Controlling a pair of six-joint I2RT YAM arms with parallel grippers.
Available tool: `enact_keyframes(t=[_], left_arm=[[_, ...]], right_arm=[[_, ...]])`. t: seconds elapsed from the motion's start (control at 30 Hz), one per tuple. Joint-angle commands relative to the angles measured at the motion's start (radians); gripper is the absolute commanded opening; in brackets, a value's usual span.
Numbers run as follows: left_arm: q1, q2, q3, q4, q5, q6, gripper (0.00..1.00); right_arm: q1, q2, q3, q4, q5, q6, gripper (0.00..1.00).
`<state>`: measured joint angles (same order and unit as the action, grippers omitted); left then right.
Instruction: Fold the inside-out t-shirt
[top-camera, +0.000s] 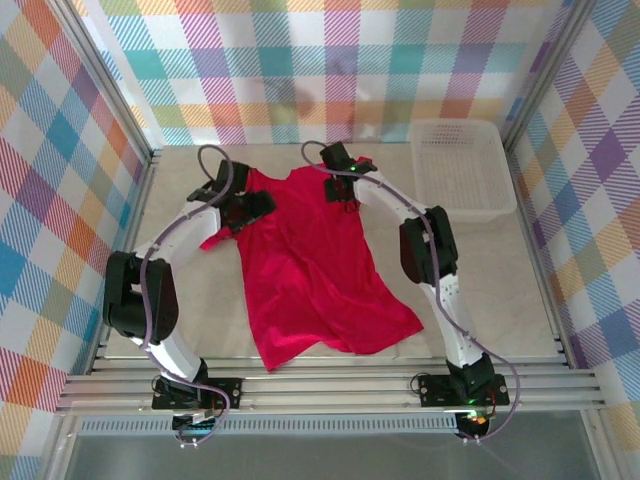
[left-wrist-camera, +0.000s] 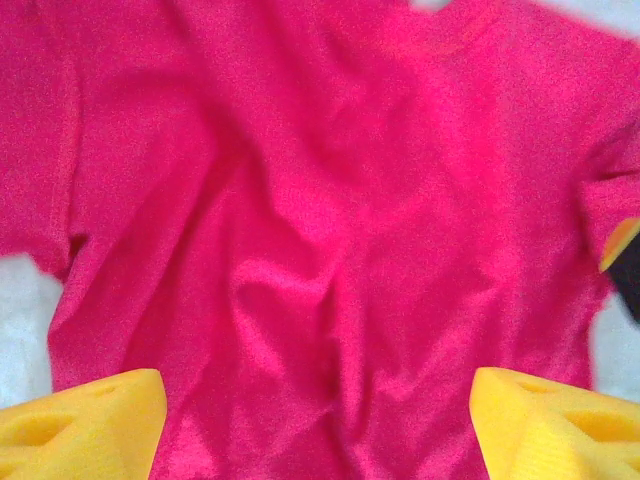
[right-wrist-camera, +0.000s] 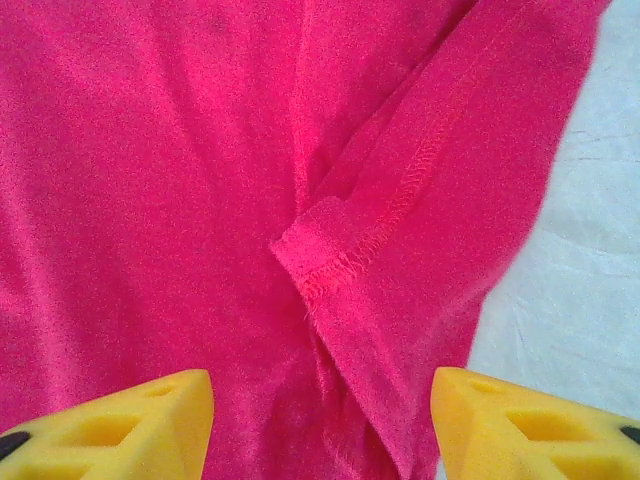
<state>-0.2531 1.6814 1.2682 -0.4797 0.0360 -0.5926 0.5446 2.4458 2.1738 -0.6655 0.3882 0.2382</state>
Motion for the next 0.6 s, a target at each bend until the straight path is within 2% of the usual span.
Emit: enact_keyframes(t=[0.0, 0.07, 0.13, 0.2, 0.23, 0.37, 0.57], left_arm=[[-0.008, 0.002, -0.074, 0.047, 0.026, -0.036, 0.79], [-0.016, 0.000, -0.109, 0.060, 0.032, -0.043, 0.79], [-0.021, 0.004, -0.138, 0.069, 0.042, -0.049, 0.79], [-0.030, 0.013, -0.166, 0.085, 0.043, -0.055, 0.78], [-0.033, 0.017, -0.175, 0.090, 0.042, -0.058, 0.78], [-0.037, 0.067, -0.198, 0.123, 0.037, -0.056, 0.78], [0.008, 0.167, -0.159, 0.052, -0.001, -0.013, 0.77]], right_arm=[[0.004, 0.052, 0.103, -0.063, 0.075, -0.082, 0.55], [0.000, 0.075, 0.135, -0.057, 0.075, -0.078, 0.48], [-0.004, 0.082, 0.151, -0.054, 0.083, -0.077, 0.28], [-0.008, 0.071, 0.156, -0.063, 0.099, -0.074, 0.04], [-0.011, 0.061, 0.154, -0.070, 0.101, -0.071, 0.00], [-0.041, -0.032, 0.106, -0.107, 0.132, -0.042, 0.00], [-0.159, -0.235, -0.188, -0.037, 0.129, 0.046, 0.00]])
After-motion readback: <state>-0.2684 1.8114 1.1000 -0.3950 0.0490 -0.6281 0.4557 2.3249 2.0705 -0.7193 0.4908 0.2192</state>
